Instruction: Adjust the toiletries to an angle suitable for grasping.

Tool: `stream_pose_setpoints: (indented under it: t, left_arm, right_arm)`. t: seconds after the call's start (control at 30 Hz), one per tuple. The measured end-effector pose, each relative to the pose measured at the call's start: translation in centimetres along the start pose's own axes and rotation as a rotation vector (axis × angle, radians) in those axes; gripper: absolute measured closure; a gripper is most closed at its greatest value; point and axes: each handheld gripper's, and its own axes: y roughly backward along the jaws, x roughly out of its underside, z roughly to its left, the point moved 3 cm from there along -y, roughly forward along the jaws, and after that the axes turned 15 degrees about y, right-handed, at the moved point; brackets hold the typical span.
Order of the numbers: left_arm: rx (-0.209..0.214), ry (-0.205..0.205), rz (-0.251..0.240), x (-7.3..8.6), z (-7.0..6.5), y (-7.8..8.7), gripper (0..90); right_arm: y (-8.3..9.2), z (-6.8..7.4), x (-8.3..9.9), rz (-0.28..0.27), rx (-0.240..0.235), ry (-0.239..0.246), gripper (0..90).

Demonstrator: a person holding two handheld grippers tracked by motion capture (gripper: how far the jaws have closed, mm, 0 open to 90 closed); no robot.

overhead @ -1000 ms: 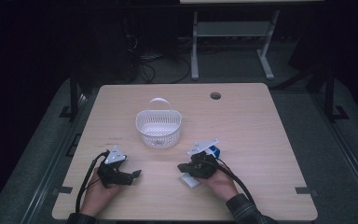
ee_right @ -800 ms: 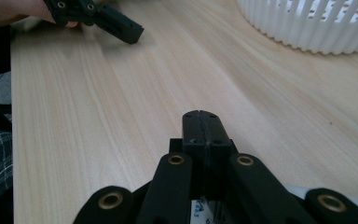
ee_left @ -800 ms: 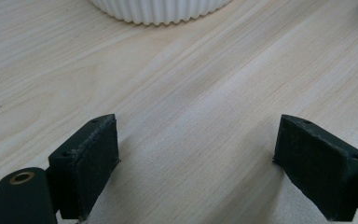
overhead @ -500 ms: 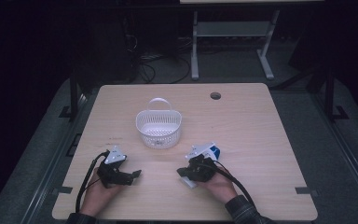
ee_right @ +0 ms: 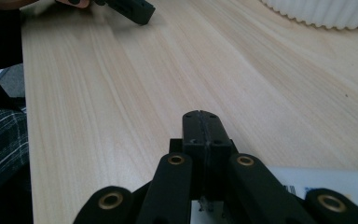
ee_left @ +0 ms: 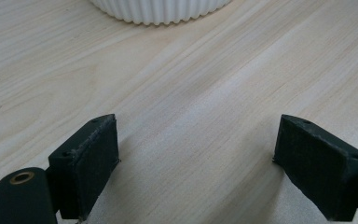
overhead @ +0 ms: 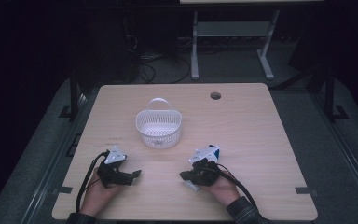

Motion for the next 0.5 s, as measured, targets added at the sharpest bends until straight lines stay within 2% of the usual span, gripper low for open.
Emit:
stream_pose_setpoints:
  t: [0.5]
  left_arm:
    - [0.0, -0.003, 0.0, 0.0, 0.0, 0.0, 12.8]
  right_arm:
    - [1.0, 0.8, 1.0, 0.001, -0.012, -0.011, 89.6]
